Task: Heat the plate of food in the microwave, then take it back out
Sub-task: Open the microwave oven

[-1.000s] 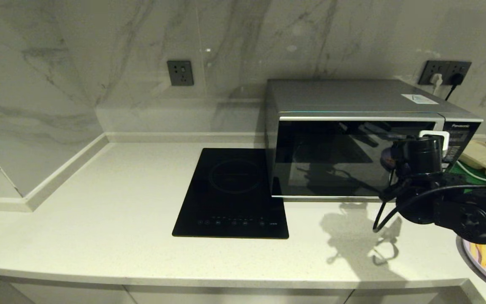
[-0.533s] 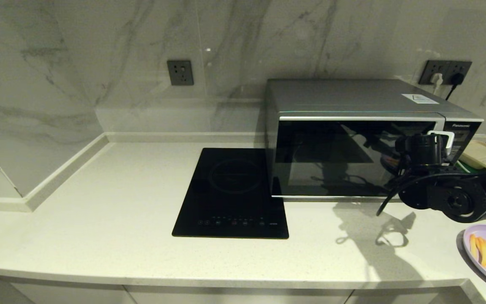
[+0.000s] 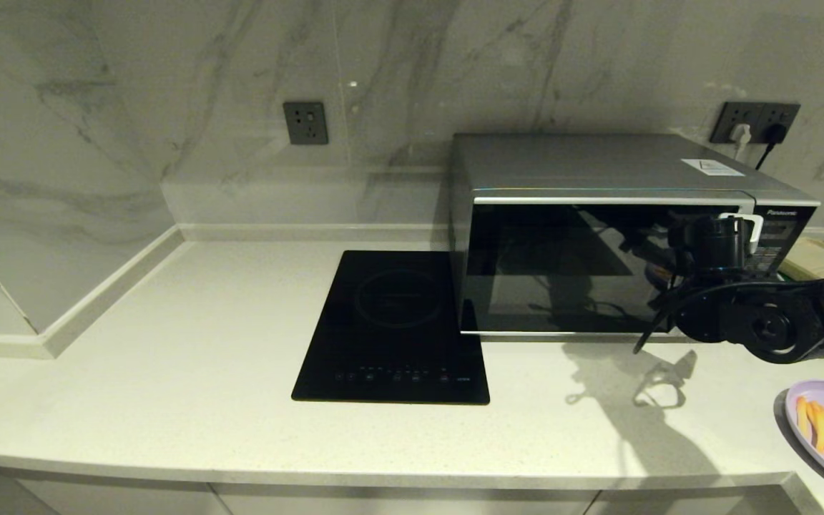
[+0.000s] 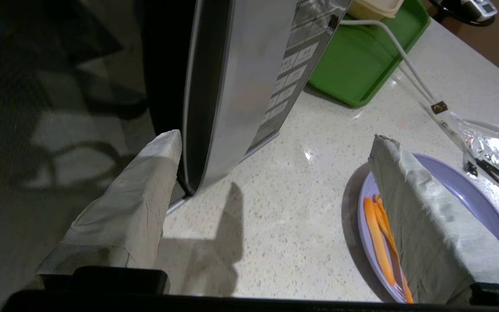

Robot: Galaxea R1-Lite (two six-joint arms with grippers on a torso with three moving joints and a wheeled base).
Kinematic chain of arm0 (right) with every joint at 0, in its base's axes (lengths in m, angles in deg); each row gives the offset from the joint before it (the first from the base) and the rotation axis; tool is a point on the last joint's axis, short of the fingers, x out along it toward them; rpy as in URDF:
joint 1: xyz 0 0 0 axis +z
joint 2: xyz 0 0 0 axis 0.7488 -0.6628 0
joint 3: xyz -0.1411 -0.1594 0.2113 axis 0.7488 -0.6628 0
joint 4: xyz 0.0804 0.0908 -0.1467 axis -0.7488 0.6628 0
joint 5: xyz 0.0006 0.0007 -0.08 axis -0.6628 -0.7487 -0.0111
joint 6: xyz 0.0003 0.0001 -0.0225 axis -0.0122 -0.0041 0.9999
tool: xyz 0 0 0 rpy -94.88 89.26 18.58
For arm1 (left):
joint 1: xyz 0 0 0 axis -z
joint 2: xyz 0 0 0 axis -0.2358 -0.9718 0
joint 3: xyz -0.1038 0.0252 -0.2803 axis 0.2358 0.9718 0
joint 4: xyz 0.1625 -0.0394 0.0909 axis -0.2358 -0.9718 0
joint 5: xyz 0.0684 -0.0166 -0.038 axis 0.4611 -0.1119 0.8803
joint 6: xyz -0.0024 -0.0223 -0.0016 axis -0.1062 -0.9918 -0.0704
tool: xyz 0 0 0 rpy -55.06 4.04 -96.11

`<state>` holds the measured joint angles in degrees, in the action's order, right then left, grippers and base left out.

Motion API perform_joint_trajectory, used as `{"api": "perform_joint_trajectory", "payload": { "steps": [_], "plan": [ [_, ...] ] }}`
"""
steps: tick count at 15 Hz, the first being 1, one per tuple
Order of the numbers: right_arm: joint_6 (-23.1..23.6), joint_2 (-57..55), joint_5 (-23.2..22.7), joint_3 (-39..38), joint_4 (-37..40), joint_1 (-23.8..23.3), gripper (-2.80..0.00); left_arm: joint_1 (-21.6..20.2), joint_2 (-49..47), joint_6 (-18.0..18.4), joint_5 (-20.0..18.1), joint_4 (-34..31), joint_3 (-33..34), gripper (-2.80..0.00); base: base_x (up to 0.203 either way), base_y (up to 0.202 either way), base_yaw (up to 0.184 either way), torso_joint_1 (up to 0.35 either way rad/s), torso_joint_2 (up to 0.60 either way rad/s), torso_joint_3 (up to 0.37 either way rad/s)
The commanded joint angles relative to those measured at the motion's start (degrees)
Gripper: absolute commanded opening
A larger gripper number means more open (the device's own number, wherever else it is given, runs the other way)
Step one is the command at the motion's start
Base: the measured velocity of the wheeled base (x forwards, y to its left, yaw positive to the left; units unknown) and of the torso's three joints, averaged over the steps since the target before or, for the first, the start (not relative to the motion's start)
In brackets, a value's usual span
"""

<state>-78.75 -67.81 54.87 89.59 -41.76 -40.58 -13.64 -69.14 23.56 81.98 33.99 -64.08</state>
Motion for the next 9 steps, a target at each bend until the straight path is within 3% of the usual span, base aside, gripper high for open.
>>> {"api": "perform_joint_trajectory", "payload": {
  "steps": [1, 9],
  "plan": [
    [0.0, -0.3, 0.4, 1.2, -0.2, -1.5, 0.0, 0.0, 0.0, 0.0, 0.0, 0.0, 0.0, -2.8, 0.0, 0.0, 0.0, 0.0, 0.0, 0.0],
    [-1.9, -0.3, 0.6, 1.0, -0.2, -3.6, 0.0, 0.0, 0.0, 0.0, 0.0, 0.0, 0.0, -2.8, 0.0, 0.0, 0.0, 0.0, 0.0, 0.0]
  ]
}}
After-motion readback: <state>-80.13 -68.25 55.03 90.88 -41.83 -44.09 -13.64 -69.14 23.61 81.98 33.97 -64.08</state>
